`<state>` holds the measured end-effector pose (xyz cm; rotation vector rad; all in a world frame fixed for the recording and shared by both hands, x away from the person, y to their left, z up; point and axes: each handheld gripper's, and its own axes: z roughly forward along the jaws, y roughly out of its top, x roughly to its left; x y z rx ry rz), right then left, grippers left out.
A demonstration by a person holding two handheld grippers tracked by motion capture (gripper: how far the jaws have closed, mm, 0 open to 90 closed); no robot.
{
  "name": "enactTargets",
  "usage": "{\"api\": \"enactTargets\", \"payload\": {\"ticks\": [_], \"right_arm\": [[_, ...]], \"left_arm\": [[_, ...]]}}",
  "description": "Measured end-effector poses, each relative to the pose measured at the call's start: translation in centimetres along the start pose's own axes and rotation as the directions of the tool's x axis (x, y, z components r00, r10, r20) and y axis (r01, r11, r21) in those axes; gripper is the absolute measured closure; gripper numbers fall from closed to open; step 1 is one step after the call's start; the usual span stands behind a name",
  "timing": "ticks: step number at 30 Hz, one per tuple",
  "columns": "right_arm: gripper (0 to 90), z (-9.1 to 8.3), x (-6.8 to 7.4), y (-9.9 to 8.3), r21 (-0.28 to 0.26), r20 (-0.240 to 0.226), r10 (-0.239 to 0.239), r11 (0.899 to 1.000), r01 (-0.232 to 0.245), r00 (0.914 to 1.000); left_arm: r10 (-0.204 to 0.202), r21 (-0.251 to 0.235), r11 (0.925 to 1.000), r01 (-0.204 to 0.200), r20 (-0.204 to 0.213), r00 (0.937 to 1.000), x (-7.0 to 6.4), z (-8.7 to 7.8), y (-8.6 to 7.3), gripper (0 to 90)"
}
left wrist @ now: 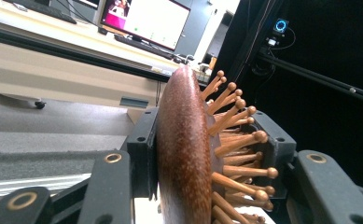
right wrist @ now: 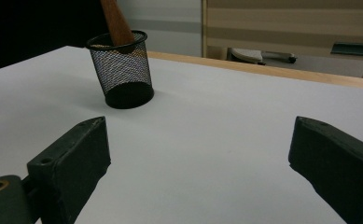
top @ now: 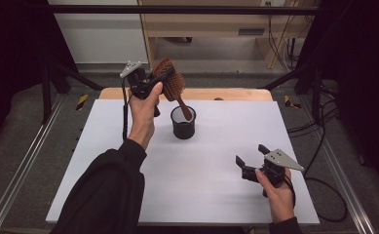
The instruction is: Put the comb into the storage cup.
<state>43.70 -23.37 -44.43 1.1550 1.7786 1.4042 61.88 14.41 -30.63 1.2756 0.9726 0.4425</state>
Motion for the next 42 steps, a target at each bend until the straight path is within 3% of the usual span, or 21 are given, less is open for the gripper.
{"api": "enactTargets", "payload": {"ticks": [10,15,29,34,42], "right_arm": [[5.5,0.2,0.0,-0.1,0.014,-0.011,0.002,1.0,-0.002,0.9999],[5.5,0.1,0.0,-0.1,0.012,-0.01,0.0,1.0,0.0,0.9999],[4.7,0.3,0.1,-0.1,0.024,-0.016,0.004,1.0,-0.003,0.9999],[4.9,0.4,0.2,-0.2,0.032,-0.025,0.001,0.999,0.0,0.9997],[4.8,0.5,0.2,-0.2,0.039,-0.031,0.0,0.999,0.001,0.9995]], "left_arm": [[0.007,0.032,0.9995,-0.006,-0.003,1.0,0.2,0.7,-1.4,50.6],[0.03,0.053,0.9982,-0.029,-0.012,0.9995,0.3,0.9,-2.0,50.6],[0.023,0.077,0.9968,-0.021,-0.026,0.9994,1.3,1.1,-3.4,50.5],[-0.008,0.076,0.9971,0.01,-0.021,0.9997,1.6,1.3,-4.0,50.5],[-0.018,0.084,0.9962,0.02,-0.022,0.9996,1.6,1.5,-4.8,50.4]]}}
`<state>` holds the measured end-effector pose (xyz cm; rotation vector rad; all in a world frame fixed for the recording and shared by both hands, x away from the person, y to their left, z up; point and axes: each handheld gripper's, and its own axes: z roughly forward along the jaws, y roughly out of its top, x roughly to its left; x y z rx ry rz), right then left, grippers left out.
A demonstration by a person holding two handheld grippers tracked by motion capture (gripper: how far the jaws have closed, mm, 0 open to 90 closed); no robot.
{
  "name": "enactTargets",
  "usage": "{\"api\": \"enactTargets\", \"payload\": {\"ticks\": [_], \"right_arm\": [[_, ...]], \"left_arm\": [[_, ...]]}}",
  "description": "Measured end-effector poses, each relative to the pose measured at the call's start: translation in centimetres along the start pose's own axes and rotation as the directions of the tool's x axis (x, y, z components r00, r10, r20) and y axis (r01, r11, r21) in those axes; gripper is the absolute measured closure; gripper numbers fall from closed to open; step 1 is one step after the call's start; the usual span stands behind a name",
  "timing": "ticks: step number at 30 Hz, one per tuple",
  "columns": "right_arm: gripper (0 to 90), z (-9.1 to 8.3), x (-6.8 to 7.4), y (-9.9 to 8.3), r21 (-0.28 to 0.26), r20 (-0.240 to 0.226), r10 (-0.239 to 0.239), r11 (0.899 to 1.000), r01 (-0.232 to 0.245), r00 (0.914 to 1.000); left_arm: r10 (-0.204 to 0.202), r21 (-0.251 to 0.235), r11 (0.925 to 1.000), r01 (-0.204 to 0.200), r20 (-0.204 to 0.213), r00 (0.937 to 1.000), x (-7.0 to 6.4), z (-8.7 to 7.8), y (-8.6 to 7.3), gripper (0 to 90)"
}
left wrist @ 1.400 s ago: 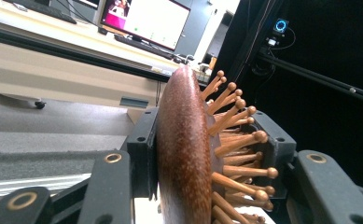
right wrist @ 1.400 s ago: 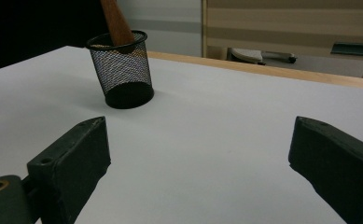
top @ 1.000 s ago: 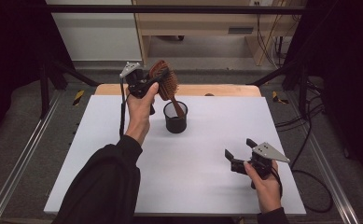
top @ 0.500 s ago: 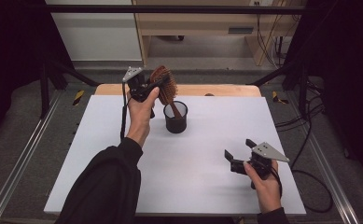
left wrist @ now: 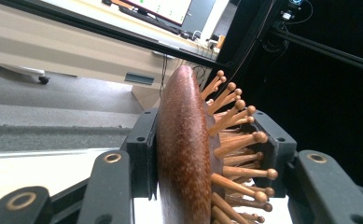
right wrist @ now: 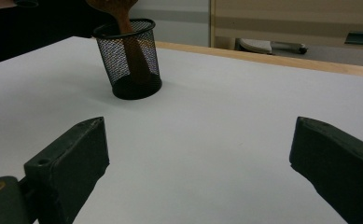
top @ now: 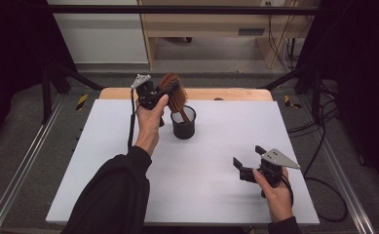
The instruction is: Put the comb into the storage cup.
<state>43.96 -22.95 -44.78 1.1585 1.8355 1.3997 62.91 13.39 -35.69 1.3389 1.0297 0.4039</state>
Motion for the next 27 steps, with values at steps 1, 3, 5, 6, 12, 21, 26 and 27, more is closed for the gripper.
{"api": "enactTargets", "payload": {"ticks": [1,3,5,6,12,21,26,27], "right_arm": [[4.8,0.01,-0.01,-0.01,-0.001,0.0,-0.002,1.0,0.002,1.0],[4.9,0.01,0.01,0.0,0.0,-0.002,-0.004,1.0,0.004,1.0],[4.9,0.04,0.05,0.0,0.001,-0.005,-0.007,1.0,0.007,1.0],[4.9,0.04,0.06,0.0,0.001,-0.005,-0.006,1.0,0.006,1.0],[4.9,0.05,0.04,0.0,0.001,-0.007,-0.005,1.0,0.005,1.0],[4.9,0.08,0.03,-0.01,0.001,-0.008,-0.004,1.0,0.004,1.0],[5.0,0.09,0.05,-0.01,0.0,-0.011,-0.005,1.0,0.005,0.9999],[5.0,0.1,0.07,-0.01,0.0,-0.011,-0.005,1.0,0.005,0.9999]], "left_arm": [[-0.003,0.001,1.0,0.003,0.0,1.0,0.08,0.02,-0.07,50.3],[-0.012,0.0,0.9999,0.012,-0.001,0.9999,0.28,-0.01,-0.17,50.3],[-0.018,0.0,0.9998,0.018,0.0,0.9998,0.45,-0.06,-0.25,50.3],[-0.023,-0.001,0.9997,0.023,0.001,0.9997,0.49,-0.08,-0.27,50.3],[-0.021,-0.001,0.9998,0.021,0.001,0.9998,0.54,0.0,-0.4,50.3],[-0.025,0.003,0.9997,0.025,0.008,0.9997,0.45,0.35,-0.71,50.3],[-0.026,0.001,0.9997,0.026,0.008,0.9996,0.56,0.41,-0.82,50.3],[-0.025,0.001,0.9997,0.025,0.008,0.9997,0.57,0.41,-0.81,50.2]]}}
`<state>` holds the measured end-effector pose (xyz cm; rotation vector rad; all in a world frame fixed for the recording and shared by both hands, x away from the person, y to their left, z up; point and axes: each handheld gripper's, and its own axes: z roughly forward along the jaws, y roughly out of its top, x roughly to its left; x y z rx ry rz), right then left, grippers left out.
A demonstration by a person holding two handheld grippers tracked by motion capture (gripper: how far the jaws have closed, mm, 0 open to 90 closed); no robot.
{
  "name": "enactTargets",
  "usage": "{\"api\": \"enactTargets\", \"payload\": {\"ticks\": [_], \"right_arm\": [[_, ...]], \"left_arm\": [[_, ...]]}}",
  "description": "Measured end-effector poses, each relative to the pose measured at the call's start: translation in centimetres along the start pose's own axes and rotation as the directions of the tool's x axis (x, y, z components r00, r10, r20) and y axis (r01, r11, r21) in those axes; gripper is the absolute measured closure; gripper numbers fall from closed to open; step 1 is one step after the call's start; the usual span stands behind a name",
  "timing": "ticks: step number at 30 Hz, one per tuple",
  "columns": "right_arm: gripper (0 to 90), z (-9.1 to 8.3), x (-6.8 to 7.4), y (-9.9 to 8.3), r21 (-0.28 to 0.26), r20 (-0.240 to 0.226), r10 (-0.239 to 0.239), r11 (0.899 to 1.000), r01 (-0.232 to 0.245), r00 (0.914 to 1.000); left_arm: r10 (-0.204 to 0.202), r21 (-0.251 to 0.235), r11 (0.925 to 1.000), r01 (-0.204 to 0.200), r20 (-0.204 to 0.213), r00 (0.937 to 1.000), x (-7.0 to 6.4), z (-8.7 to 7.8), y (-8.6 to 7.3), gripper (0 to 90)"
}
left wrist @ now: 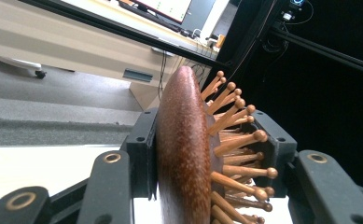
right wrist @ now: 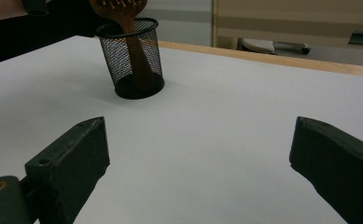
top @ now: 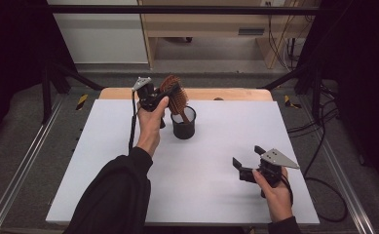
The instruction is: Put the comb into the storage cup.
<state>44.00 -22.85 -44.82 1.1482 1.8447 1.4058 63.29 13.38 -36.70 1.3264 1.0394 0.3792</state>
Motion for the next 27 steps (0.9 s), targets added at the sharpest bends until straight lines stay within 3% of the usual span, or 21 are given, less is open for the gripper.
{"api": "enactTargets", "payload": {"ticks": [12,21,24,27], "right_arm": [[5.3,0.1,0.2,0.1,-0.002,0.007,-0.023,1.0,0.023,0.9997],[5.0,0.0,0.2,0.1,-0.001,0.005,-0.028,1.0,0.028,0.9996],[4.9,0.1,0.3,0.1,-0.002,0.005,-0.024,1.0,0.024,0.9997],[4.8,0.1,0.3,0.0,0.0,0.004,-0.025,1.0,0.025,0.9997]], "left_arm": [[-0.008,0.004,1.0,0.008,0.001,1.0,0.9,0.1,0.0,49.5],[0.023,0.025,0.9994,-0.024,0.005,0.9997,1.4,-0.2,0.2,48.2],[0.053,0.039,0.9978,-0.053,0.008,0.9986,1.3,-0.4,0.3,47.7],[0.048,0.039,0.998,-0.049,0.004,0.9988,1.4,-0.4,0.3,47.5]]}}
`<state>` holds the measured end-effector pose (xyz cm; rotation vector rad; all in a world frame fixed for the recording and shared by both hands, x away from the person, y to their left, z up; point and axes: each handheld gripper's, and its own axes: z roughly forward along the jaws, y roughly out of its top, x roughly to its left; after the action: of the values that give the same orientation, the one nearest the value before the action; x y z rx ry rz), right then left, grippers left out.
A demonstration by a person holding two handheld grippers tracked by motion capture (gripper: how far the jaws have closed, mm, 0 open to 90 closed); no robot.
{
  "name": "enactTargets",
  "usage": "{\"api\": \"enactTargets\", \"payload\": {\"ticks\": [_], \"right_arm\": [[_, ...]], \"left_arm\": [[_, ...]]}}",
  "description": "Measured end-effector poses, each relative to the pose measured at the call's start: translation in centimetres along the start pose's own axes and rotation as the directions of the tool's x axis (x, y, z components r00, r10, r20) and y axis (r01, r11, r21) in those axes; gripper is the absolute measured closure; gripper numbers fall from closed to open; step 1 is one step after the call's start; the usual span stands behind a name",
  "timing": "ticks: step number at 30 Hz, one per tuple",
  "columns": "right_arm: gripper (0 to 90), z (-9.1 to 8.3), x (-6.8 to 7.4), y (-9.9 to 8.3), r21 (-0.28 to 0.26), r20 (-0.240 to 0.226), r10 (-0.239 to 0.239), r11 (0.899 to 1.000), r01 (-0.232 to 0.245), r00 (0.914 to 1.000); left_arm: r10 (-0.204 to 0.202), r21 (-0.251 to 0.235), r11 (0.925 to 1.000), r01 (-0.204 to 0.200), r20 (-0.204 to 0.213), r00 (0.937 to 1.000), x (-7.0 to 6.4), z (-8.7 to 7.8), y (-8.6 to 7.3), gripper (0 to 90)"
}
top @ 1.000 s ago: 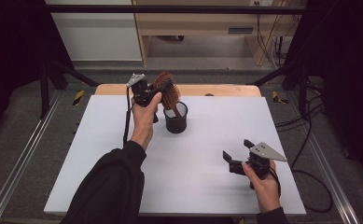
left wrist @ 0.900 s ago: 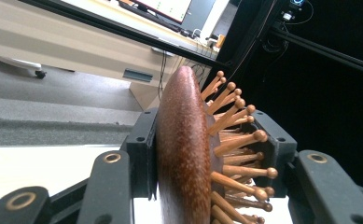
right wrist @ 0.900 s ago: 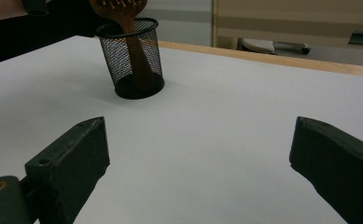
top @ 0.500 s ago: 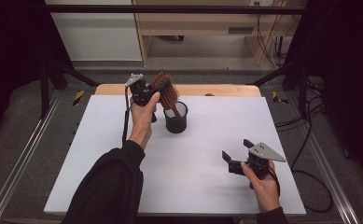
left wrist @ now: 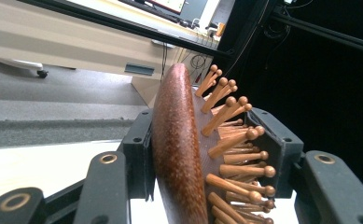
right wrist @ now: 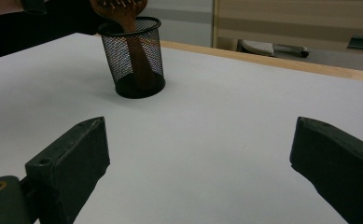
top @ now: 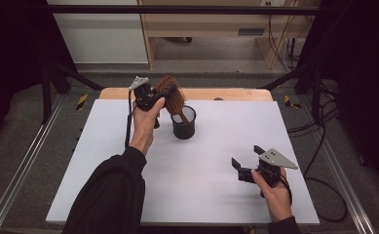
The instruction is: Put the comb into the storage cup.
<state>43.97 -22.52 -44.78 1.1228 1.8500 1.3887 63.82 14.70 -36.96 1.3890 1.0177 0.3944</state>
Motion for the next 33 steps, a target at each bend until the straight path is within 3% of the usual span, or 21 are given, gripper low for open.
{"api": "enactTargets", "payload": {"ticks": [33], "right_arm": [[4.3,0.3,-0.6,-0.1,0.004,0.03,0.017,1.0,-0.017,0.9994]], "left_arm": [[-0.024,-0.003,0.9997,0.024,-0.017,0.9996,1.1,0.3,-0.2,44.7]]}}
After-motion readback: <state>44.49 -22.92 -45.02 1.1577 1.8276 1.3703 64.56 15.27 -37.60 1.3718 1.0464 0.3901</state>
